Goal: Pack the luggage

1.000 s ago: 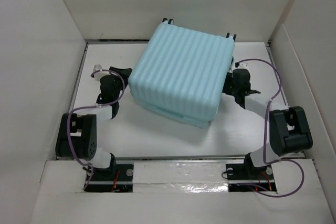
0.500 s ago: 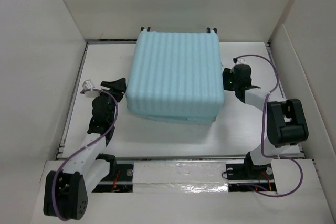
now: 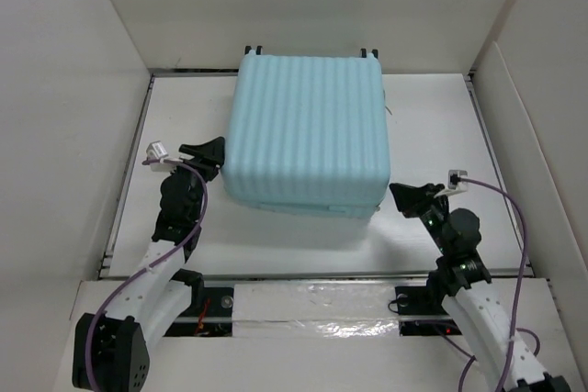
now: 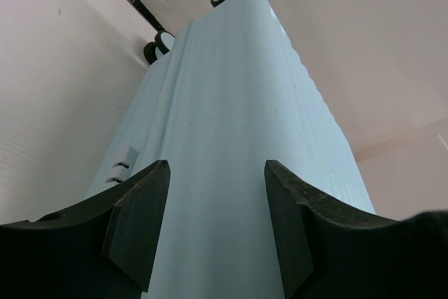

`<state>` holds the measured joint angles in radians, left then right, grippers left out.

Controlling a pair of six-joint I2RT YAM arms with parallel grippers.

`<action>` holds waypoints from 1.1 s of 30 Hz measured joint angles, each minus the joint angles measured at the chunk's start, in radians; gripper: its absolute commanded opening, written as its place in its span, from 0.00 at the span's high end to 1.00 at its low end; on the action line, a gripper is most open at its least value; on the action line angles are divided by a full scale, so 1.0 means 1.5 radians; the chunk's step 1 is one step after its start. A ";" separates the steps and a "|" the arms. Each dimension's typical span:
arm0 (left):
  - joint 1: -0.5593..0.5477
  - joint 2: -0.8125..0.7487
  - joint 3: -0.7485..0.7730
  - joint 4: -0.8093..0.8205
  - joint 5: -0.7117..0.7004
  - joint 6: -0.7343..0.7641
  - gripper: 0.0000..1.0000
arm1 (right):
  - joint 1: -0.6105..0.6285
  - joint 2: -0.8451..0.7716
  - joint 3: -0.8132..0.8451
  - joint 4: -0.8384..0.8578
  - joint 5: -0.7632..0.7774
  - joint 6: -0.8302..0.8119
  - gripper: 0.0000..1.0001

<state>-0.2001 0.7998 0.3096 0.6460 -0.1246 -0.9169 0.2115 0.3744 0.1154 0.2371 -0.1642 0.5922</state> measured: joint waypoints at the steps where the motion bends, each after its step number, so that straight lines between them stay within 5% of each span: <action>1: 0.001 0.001 0.000 0.000 -0.002 0.000 0.46 | 0.010 -0.055 -0.002 -0.034 0.002 0.005 0.67; 5: 0.013 0.003 0.000 -0.012 0.000 0.002 0.46 | 0.045 -0.226 -0.012 -0.149 0.004 0.022 0.78; 9: 0.024 0.015 -0.001 -0.016 0.005 0.001 0.46 | 0.071 -0.247 -0.013 -0.260 0.002 0.042 0.83; 15: 0.031 0.037 -0.001 -0.005 0.005 -0.003 0.45 | 0.101 -0.243 -0.023 -0.340 -0.006 0.065 0.59; 22: 0.039 0.068 -0.001 0.013 0.005 -0.007 0.45 | 0.109 -0.128 -0.023 -0.293 -0.009 0.047 0.48; 33: 0.039 0.114 -0.001 0.012 0.019 0.007 0.46 | 0.145 0.054 0.031 -0.177 0.023 -0.052 0.53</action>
<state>-0.1417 0.9710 0.3088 0.6643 -0.0956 -0.9070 0.4290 0.4557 0.1612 -0.0284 -0.1295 0.5137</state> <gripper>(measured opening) 0.545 0.483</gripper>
